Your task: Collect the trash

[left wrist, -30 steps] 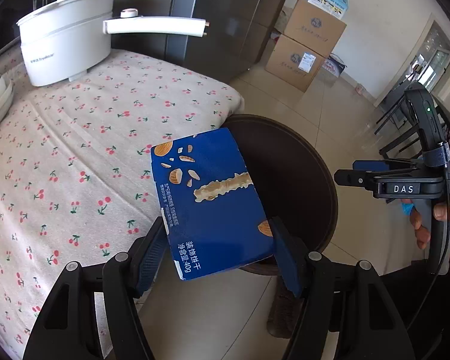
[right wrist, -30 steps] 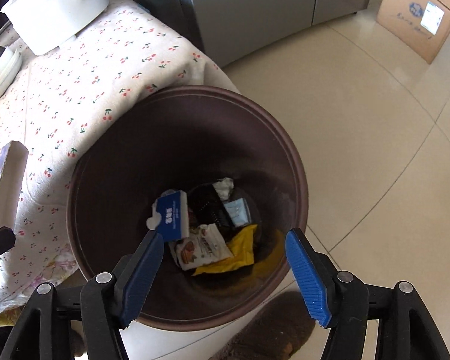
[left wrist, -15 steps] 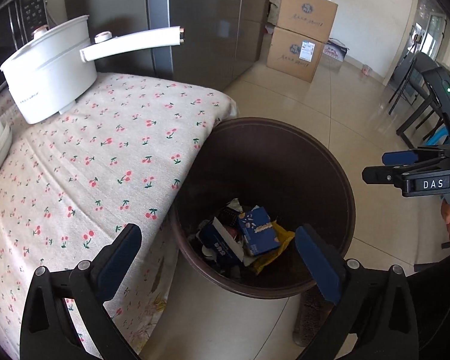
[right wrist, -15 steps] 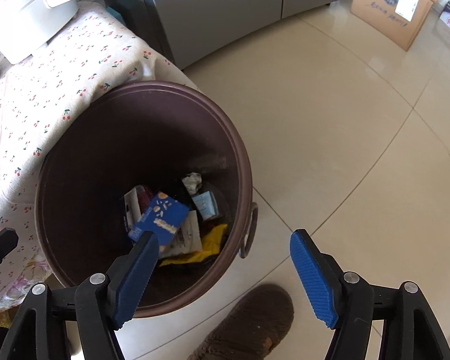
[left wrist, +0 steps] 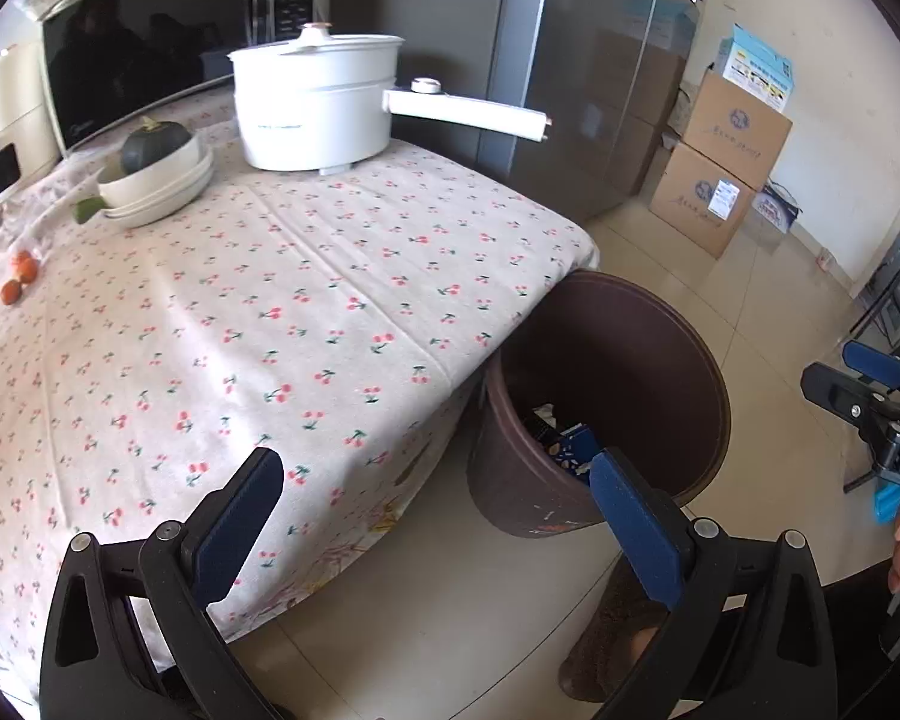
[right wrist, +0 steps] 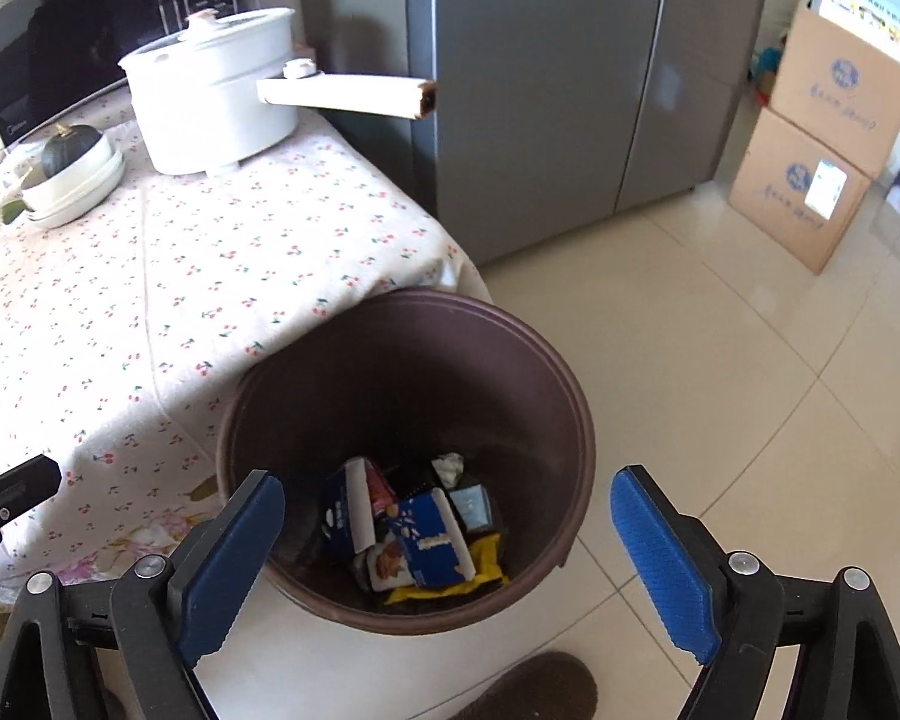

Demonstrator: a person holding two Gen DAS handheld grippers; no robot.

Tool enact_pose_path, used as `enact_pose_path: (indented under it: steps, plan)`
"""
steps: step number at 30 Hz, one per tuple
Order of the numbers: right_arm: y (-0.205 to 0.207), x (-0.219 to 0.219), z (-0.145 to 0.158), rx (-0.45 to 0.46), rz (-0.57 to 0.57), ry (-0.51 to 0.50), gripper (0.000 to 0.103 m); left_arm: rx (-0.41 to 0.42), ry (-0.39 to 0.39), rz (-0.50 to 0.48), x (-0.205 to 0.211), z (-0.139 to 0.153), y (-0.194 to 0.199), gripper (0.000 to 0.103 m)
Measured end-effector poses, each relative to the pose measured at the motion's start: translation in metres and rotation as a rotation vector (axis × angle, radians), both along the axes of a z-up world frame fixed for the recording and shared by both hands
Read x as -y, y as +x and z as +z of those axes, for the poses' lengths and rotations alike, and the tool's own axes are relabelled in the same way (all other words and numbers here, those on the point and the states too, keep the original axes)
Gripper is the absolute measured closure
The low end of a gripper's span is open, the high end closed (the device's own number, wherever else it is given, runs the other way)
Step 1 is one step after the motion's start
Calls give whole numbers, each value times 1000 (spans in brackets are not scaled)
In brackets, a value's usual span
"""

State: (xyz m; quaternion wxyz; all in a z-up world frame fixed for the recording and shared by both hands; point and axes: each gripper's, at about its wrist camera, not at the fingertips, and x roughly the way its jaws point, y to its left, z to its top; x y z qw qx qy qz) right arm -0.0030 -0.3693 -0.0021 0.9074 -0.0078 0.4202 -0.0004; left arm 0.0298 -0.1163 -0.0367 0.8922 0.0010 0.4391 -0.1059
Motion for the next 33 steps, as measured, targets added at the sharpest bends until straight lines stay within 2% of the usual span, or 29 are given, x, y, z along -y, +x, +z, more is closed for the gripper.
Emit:
enact_pose_path:
  steps: [6,10,33]
  plan:
    - [-39,-37,14,156,42,-65,3,137,61,104,-29,24,-46,0]
    - [-50,-55,19,226,80,-96,1,162,50,139,-42,30,-63,0]
    - [-42,-63,10,183,93,-43,1,179,58,131,-44,34,-71,0]
